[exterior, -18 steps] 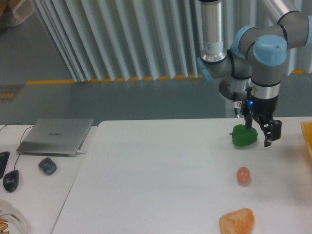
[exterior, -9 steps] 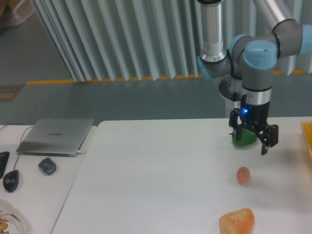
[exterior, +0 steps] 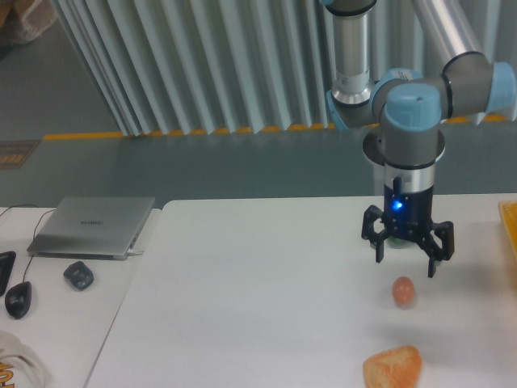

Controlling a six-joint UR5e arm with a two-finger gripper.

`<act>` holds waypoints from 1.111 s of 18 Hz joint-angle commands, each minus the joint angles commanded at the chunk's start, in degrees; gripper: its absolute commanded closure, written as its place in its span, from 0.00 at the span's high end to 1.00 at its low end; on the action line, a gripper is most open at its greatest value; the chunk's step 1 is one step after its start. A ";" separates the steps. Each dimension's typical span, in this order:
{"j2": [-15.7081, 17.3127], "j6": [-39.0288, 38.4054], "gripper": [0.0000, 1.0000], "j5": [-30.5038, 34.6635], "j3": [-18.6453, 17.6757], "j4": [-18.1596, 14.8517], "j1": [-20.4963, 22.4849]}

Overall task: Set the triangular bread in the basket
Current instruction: 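Move the open gripper over toward the triangular orange bread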

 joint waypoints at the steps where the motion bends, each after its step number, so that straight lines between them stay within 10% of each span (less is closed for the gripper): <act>1: -0.96 -0.09 1.00 0.27 0.44 0.70 -0.10; 20: -9.49 -0.18 1.00 3.79 6.15 0.89 -2.82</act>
